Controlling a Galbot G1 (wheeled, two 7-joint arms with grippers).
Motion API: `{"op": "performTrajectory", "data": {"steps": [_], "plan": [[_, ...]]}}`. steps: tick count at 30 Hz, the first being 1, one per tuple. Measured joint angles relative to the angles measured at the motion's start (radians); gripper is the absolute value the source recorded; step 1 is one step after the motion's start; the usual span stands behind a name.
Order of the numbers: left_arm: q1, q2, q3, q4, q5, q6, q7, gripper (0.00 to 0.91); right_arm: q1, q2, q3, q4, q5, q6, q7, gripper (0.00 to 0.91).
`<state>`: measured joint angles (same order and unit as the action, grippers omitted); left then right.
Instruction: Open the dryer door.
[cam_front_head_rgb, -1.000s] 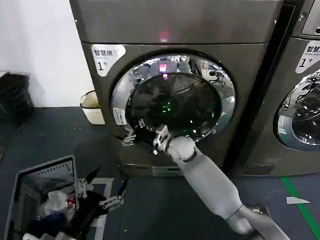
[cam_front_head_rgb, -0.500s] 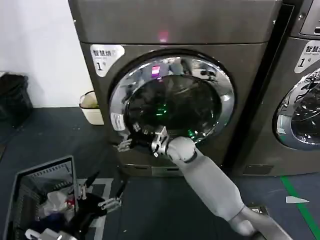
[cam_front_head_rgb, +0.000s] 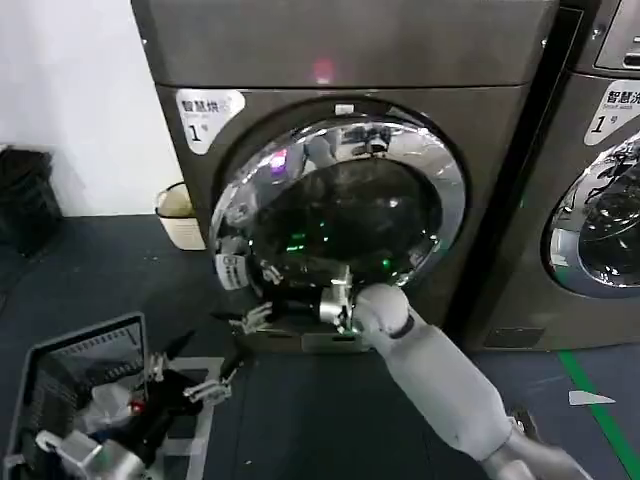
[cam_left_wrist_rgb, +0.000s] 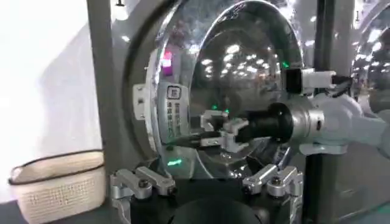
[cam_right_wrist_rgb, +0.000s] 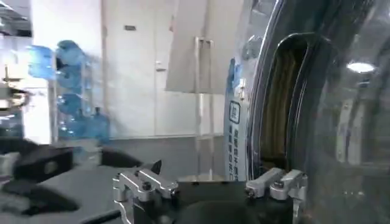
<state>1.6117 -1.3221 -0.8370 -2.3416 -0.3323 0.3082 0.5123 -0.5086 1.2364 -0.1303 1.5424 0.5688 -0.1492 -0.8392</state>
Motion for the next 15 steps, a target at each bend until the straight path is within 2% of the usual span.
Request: {"op": "performTrajectory", "data": {"steps": [4, 10, 15], "plan": [[-0.025, 0.024, -0.059, 0.040, -0.039, -0.011, 0.060, 0.907, -0.023, -0.028, 0.002, 0.025, 0.008, 0.006, -0.056, 0.907], [-0.073, 0.070, -0.122, 0.116, -0.113, -0.081, 0.119, 0.907, -0.042, -0.076, -0.005, 0.059, 0.040, 0.029, -0.114, 0.907], [-0.107, 0.111, -0.131, 0.182, -0.168, -0.109, 0.141, 0.907, -0.068, -0.103, -0.006, 0.077, 0.056, 0.075, -0.142, 0.907]]}}
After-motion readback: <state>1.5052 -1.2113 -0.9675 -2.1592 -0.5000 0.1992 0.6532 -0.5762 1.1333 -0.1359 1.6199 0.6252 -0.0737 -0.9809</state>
